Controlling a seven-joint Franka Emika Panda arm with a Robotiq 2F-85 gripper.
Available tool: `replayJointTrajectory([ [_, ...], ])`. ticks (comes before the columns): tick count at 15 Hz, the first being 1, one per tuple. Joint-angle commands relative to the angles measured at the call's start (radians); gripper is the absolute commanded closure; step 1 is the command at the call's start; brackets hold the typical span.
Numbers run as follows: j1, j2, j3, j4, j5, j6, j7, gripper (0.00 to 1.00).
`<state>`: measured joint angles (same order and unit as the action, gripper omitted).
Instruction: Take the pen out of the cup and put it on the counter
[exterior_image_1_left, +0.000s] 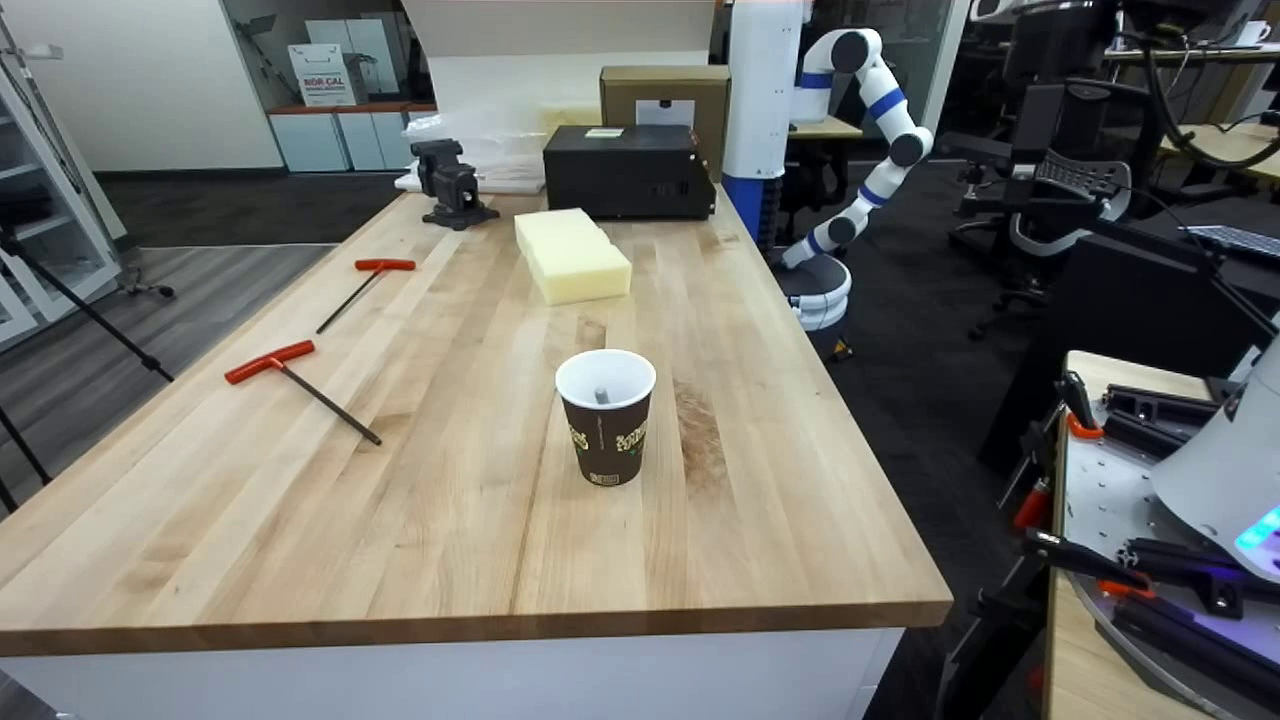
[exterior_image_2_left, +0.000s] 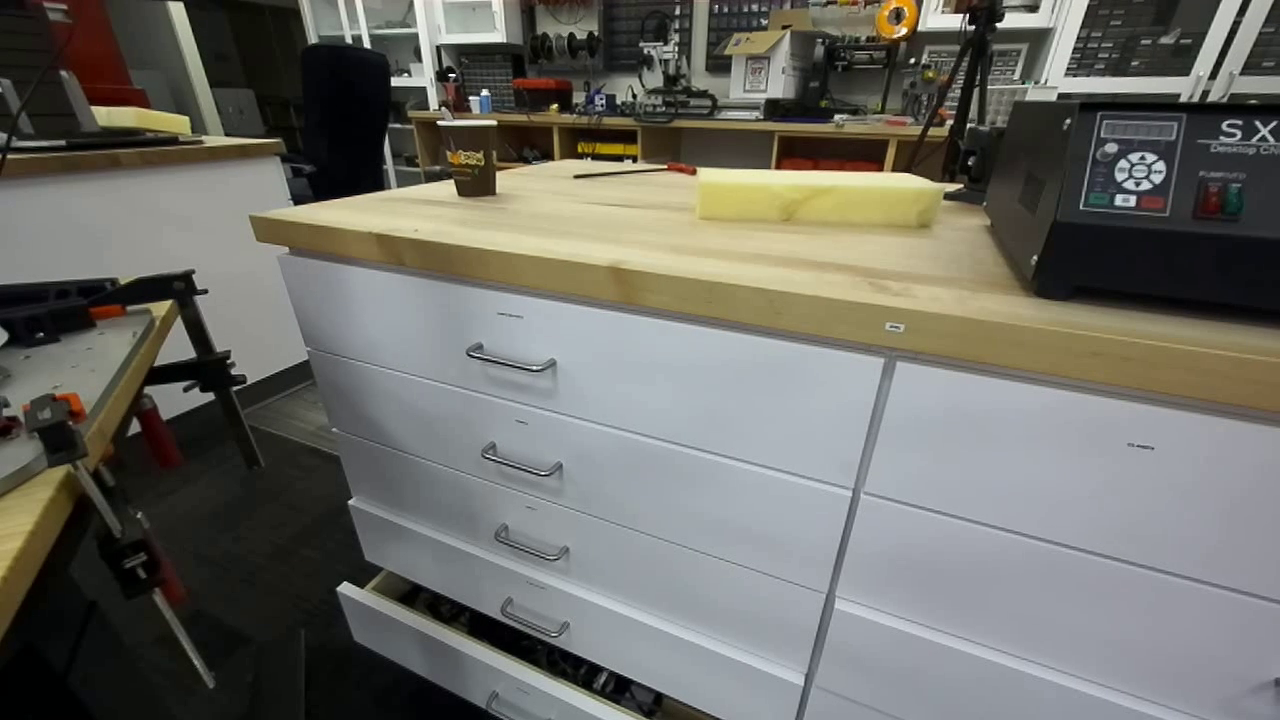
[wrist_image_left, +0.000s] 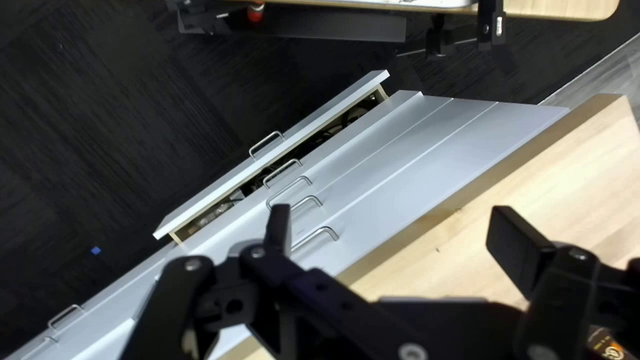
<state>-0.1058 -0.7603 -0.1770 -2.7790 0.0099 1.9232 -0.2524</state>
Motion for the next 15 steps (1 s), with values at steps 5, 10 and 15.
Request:
replayJointTrajectory([
  [5, 0.174, -0.034, 0.11, 0.0, 0.131, 0.083, -0.001, 0.0],
  [10, 0.174, -0.038, 0.11, 0.004, 0.113, 0.064, 0.009, 0.0],
  [15, 0.16, 0.003, 0.168, 0.005, 0.096, 0.18, 0.094, 0.0],
])
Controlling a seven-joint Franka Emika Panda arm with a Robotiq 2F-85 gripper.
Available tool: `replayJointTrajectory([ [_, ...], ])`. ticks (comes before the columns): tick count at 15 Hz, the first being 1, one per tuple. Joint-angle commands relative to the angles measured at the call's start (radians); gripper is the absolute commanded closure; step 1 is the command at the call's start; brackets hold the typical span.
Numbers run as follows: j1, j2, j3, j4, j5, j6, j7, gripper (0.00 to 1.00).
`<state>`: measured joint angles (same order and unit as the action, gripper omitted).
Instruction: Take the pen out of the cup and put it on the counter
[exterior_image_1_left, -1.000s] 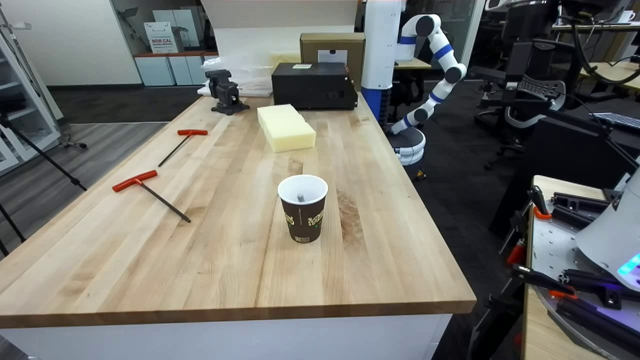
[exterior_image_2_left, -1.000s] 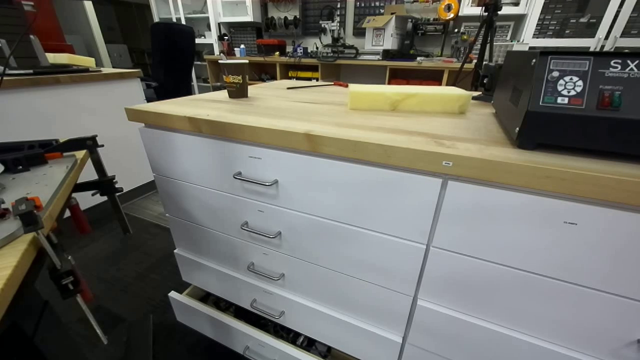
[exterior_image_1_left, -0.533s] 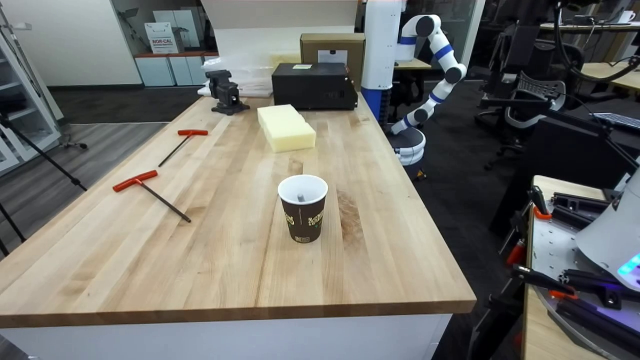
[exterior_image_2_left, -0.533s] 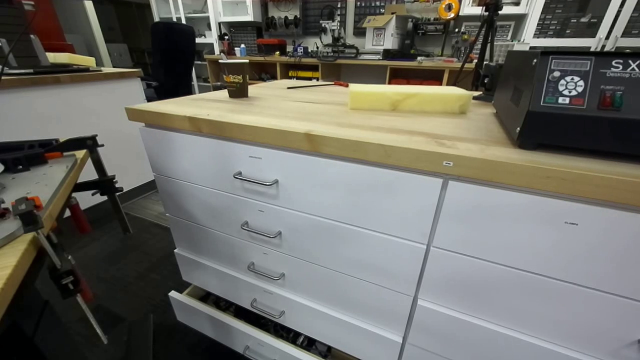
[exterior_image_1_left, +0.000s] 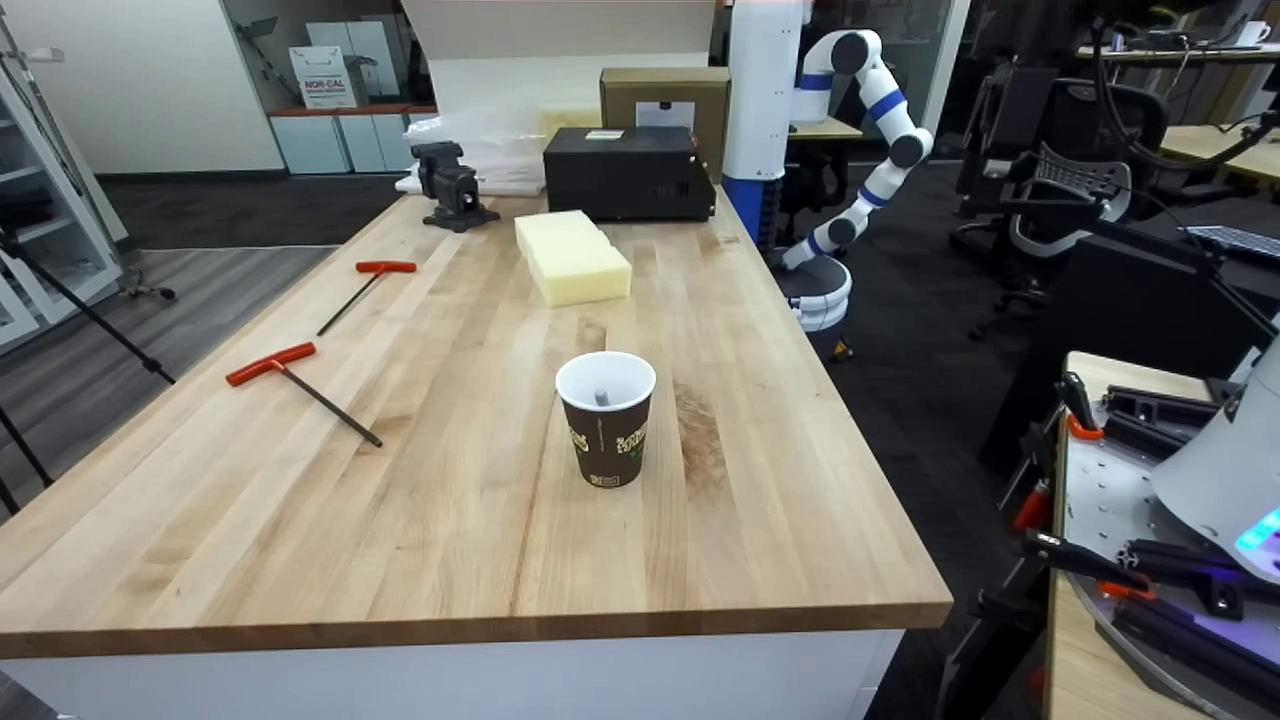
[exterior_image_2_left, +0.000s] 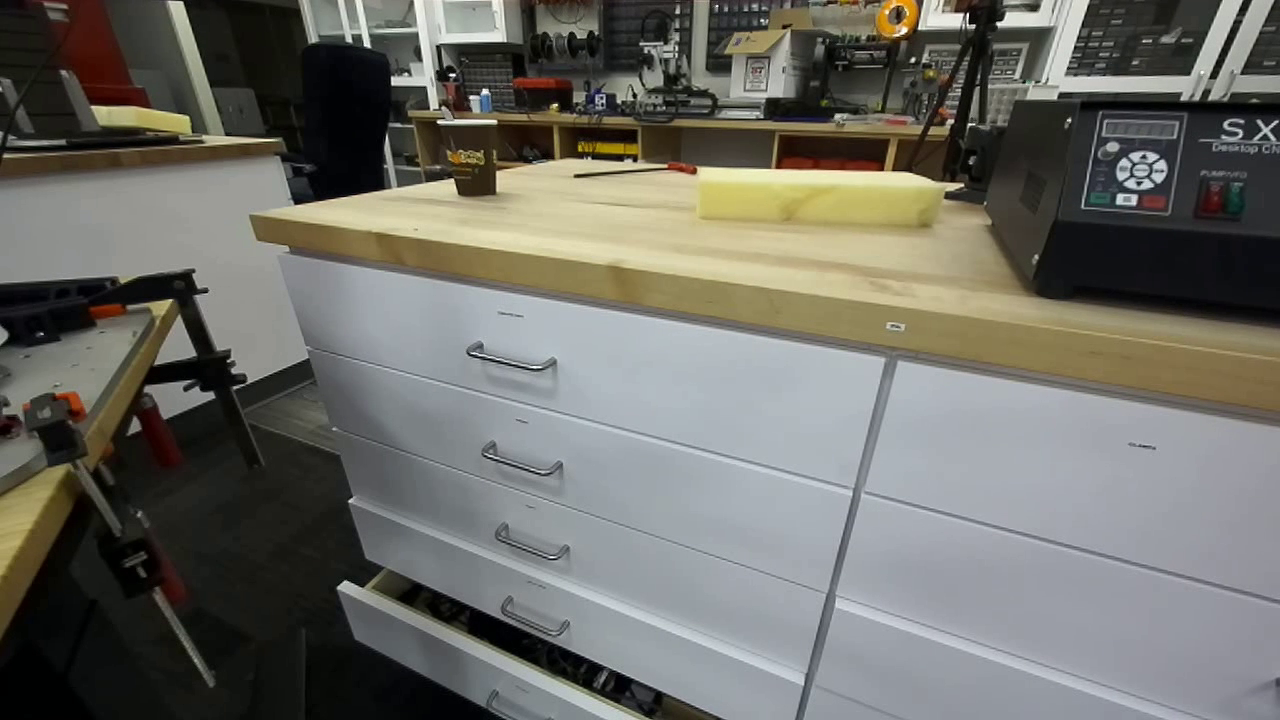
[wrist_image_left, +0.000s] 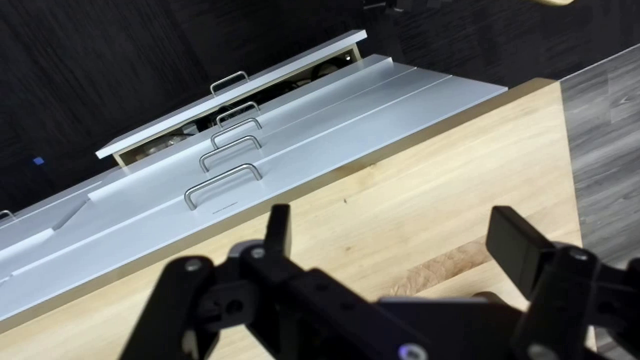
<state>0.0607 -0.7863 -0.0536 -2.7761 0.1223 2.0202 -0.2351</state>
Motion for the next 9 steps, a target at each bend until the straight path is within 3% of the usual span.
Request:
replayJointTrajectory([
  [1, -0.003, 0.043, 0.062, 0.002, -0.015, 0.124, 0.104, 0.0],
  [9, 0.048, 0.183, 0.232, 0.008, -0.028, 0.326, 0.269, 0.0],
])
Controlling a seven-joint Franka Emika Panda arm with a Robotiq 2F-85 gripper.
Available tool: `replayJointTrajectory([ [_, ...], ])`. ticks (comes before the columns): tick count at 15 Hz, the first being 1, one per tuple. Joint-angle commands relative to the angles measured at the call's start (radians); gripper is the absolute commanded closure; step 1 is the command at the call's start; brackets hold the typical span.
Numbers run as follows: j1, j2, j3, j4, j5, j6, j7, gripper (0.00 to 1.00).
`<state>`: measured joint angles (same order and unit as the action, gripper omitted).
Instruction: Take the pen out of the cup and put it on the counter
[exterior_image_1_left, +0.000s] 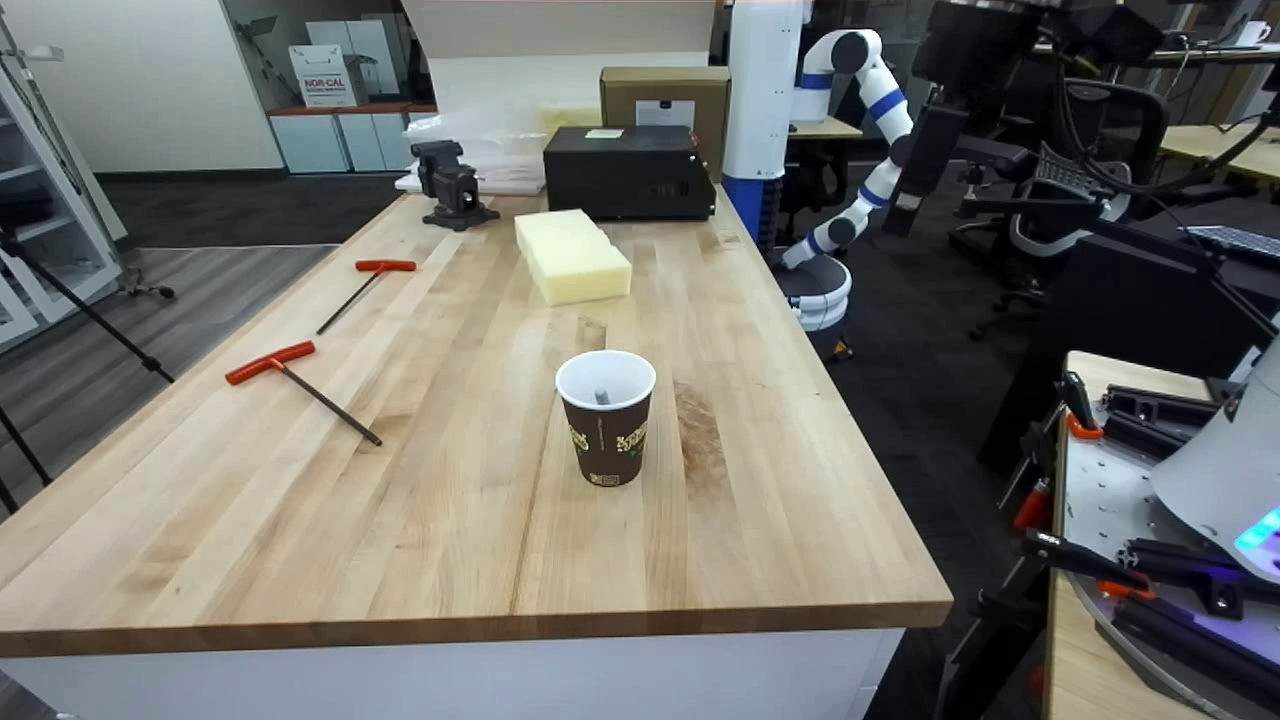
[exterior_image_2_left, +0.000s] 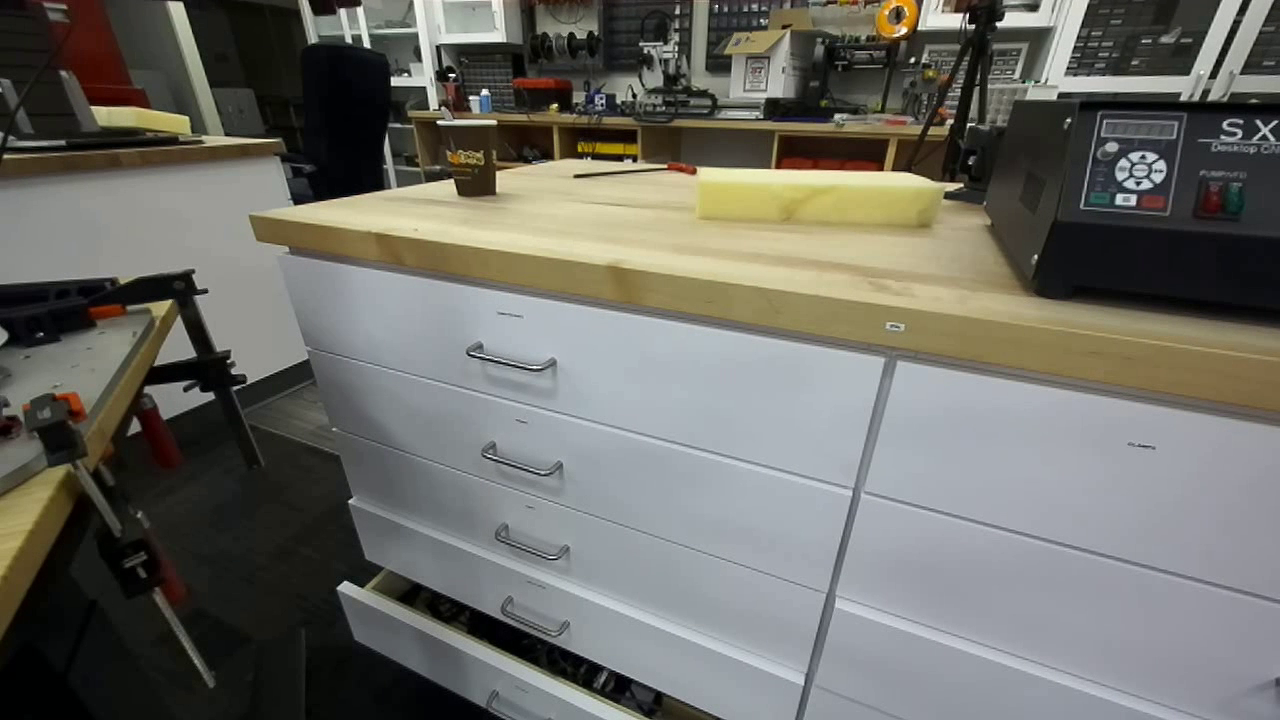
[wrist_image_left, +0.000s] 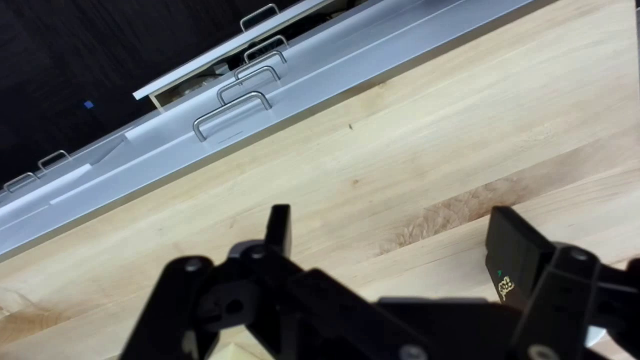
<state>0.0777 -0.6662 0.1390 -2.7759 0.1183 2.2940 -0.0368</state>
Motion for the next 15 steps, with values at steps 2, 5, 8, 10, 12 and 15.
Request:
replayJointTrajectory([
  [2, 0.044, 0.118, 0.069, 0.032, -0.033, 0.044, 0.096, 0.0],
  [5, 0.057, 0.203, 0.107, 0.075, -0.057, 0.011, 0.141, 0.0],
  [8, 0.074, 0.283, 0.137, 0.114, -0.074, 0.039, 0.175, 0.0],
  [10, 0.089, 0.327, 0.147, 0.142, -0.072, 0.064, 0.186, 0.0],
  [12, 0.102, 0.368, 0.155, 0.168, -0.072, 0.093, 0.191, 0.0],
  [15, 0.118, 0.428, 0.161, 0.202, -0.071, 0.154, 0.197, 0.0],
])
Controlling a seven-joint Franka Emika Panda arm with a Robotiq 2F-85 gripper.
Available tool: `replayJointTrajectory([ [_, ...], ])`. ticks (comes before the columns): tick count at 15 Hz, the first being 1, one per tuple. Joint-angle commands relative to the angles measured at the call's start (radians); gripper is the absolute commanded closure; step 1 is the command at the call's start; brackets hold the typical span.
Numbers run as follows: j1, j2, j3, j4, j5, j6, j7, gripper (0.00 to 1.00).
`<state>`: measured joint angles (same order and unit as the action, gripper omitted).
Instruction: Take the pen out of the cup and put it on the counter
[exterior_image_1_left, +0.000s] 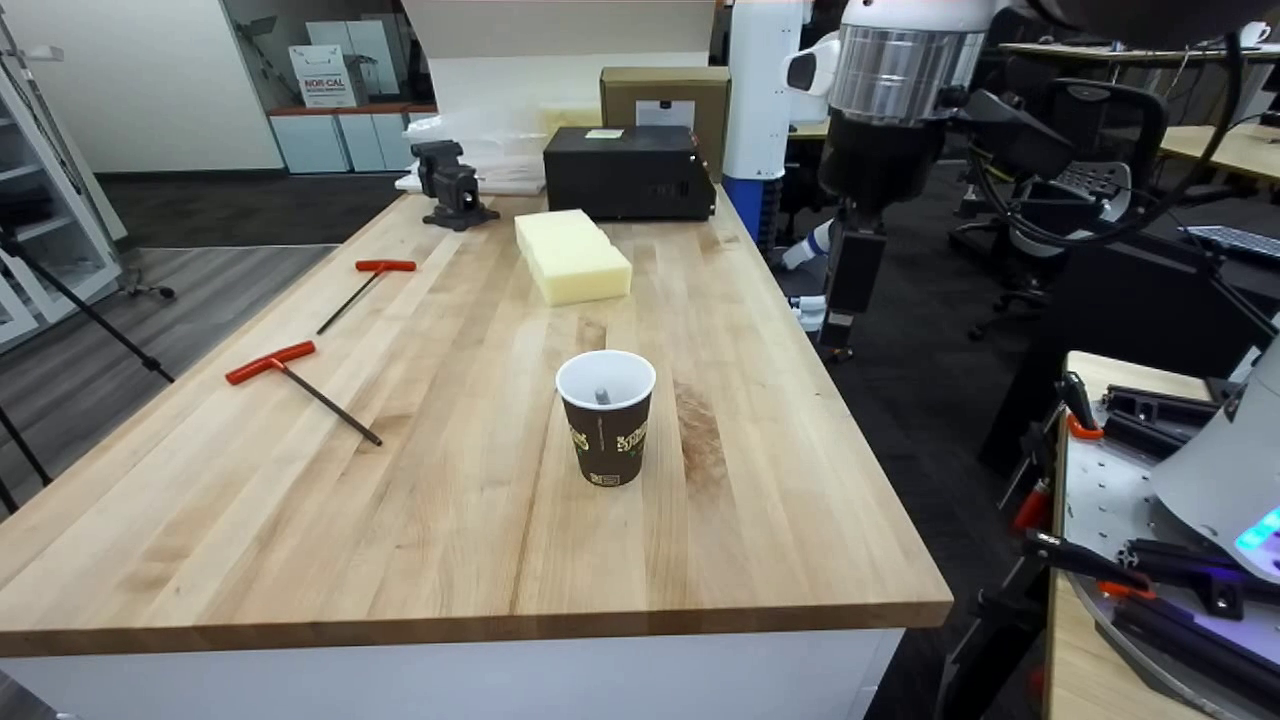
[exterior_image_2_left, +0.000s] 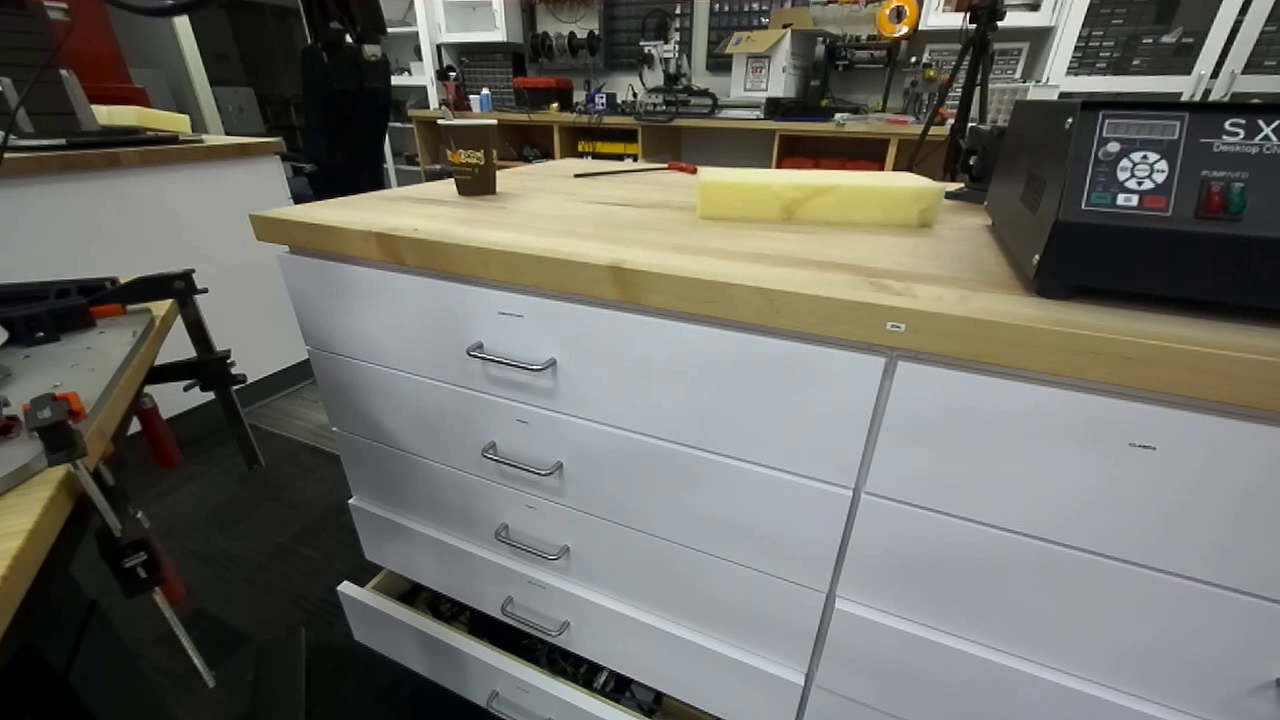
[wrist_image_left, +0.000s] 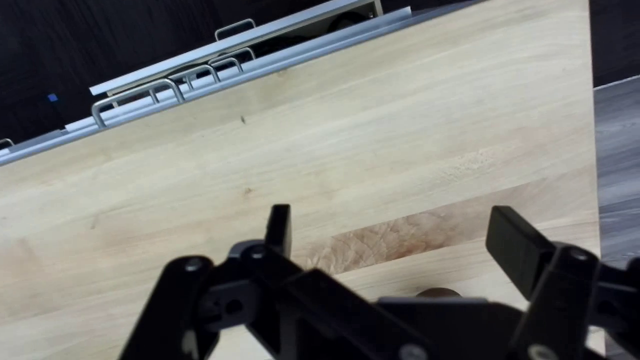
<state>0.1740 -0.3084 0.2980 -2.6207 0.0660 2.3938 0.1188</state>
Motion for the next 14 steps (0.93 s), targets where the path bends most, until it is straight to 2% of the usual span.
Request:
replayJointTrajectory([
  [1, 0.025, 0.089, 0.004, 0.057, -0.022, 0.077, 0.043, 0.0],
  [8, 0.044, 0.207, 0.001, 0.144, -0.034, 0.122, 0.019, 0.0],
  [14, 0.063, 0.335, 0.01, 0.266, -0.101, 0.116, 0.092, 0.0],
])
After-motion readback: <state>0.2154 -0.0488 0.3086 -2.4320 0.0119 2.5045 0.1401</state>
